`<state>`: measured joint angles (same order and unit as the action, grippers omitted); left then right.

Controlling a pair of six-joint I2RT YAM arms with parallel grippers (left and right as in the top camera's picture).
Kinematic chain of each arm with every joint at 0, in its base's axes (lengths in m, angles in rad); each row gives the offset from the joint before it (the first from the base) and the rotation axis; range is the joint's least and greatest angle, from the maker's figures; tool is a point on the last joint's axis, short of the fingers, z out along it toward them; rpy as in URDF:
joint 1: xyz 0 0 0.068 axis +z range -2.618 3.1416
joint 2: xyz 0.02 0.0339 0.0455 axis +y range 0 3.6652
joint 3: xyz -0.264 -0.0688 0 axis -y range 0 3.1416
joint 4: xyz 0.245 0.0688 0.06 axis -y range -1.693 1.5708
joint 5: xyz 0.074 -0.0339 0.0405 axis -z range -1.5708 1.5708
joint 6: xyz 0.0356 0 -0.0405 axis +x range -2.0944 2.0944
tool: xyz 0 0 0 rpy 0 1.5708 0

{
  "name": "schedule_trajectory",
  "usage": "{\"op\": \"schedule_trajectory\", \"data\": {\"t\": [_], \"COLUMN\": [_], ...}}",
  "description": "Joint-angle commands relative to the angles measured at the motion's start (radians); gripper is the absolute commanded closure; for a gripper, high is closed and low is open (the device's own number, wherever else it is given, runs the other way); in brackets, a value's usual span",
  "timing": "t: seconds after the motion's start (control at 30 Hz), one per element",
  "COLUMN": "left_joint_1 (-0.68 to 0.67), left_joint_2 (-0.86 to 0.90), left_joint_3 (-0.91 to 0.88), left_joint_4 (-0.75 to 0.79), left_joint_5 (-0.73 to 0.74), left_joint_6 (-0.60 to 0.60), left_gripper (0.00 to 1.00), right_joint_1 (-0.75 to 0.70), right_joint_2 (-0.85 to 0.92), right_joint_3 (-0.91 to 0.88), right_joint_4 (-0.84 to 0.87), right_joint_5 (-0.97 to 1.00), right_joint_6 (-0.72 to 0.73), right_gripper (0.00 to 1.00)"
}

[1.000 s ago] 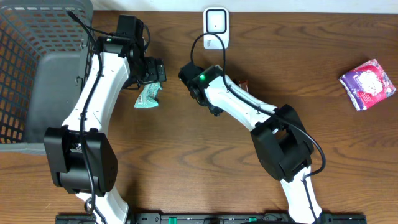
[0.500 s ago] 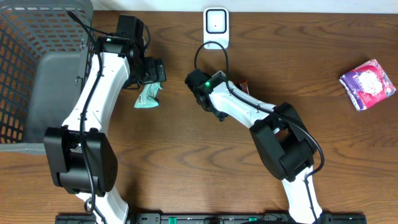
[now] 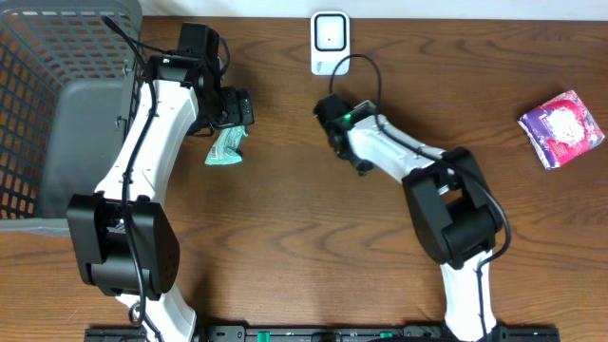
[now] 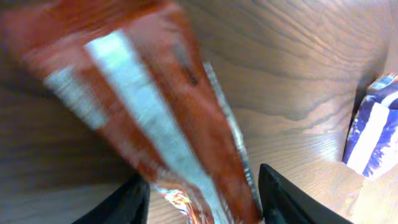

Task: Scan the item barcode
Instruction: 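Lower the red-orange bar onto the table below the scanner and release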

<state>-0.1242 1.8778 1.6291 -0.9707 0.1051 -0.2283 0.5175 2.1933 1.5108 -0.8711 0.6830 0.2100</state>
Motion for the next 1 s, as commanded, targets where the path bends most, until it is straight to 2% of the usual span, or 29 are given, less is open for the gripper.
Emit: {"op": "schedule_trajectory", "data": {"t": [0.0, 0.07, 0.1, 0.13, 0.17, 0.27, 0.47, 0.53, 0.67, 0.8, 0.93, 0.97], "left_joint_1": [0.003, 0.003, 0.003, 0.003, 0.003, 0.003, 0.003, 0.003, 0.003, 0.003, 0.003, 0.003], "left_joint_2": [0.007, 0.007, 0.007, 0.007, 0.007, 0.007, 0.007, 0.007, 0.007, 0.007, 0.007, 0.007], "left_joint_3": [-0.004, -0.004, -0.004, -0.004, -0.004, -0.004, -0.004, -0.004, -0.004, -0.004, -0.004, -0.004], "left_joint_4": [-0.005, -0.005, -0.005, -0.005, -0.005, -0.005, -0.005, -0.005, -0.005, -0.005, -0.005, -0.005], "left_joint_5": [-0.010, -0.010, -0.010, -0.010, -0.010, -0.010, -0.010, -0.010, -0.010, -0.010, -0.010, -0.010], "left_joint_6": [0.006, 0.006, 0.006, 0.006, 0.006, 0.006, 0.006, 0.006, 0.006, 0.006, 0.006, 0.006], "left_gripper": [0.02, 0.02, 0.02, 0.02, 0.02, 0.02, 0.02, 0.02, 0.02, 0.02, 0.02, 0.02], "right_joint_1": [-0.013, -0.013, -0.013, -0.013, -0.013, -0.013, -0.035, -0.055, -0.129, -0.231, -0.320, -0.333], "right_joint_2": [0.024, 0.024, 0.024, 0.024, 0.024, 0.024, 0.024, 0.024, 0.024, 0.027, 0.032, 0.032], "right_joint_3": [-0.027, -0.027, -0.027, -0.027, -0.027, -0.010, 0.181, 0.285, 0.440, 0.408, 0.253, 0.217], "right_joint_4": [0.013, 0.023, 0.027, 0.029, 0.031, 0.021, -0.119, -0.191, -0.284, -0.260, -0.158, -0.130], "right_joint_5": [-0.084, -0.084, -0.084, -0.092, -0.110, -0.159, -0.335, -0.455, -0.814, -1.236, -1.612, -1.654], "right_joint_6": [-0.026, -0.026, -0.025, -0.024, -0.024, 0.010, 0.074, 0.073, 0.043, 0.043, 0.045, 0.054], "right_gripper": [0.50, 0.55, 0.61, 0.74, 0.82, 0.99, 0.99, 0.99, 0.99, 0.99, 0.99, 0.99]}}
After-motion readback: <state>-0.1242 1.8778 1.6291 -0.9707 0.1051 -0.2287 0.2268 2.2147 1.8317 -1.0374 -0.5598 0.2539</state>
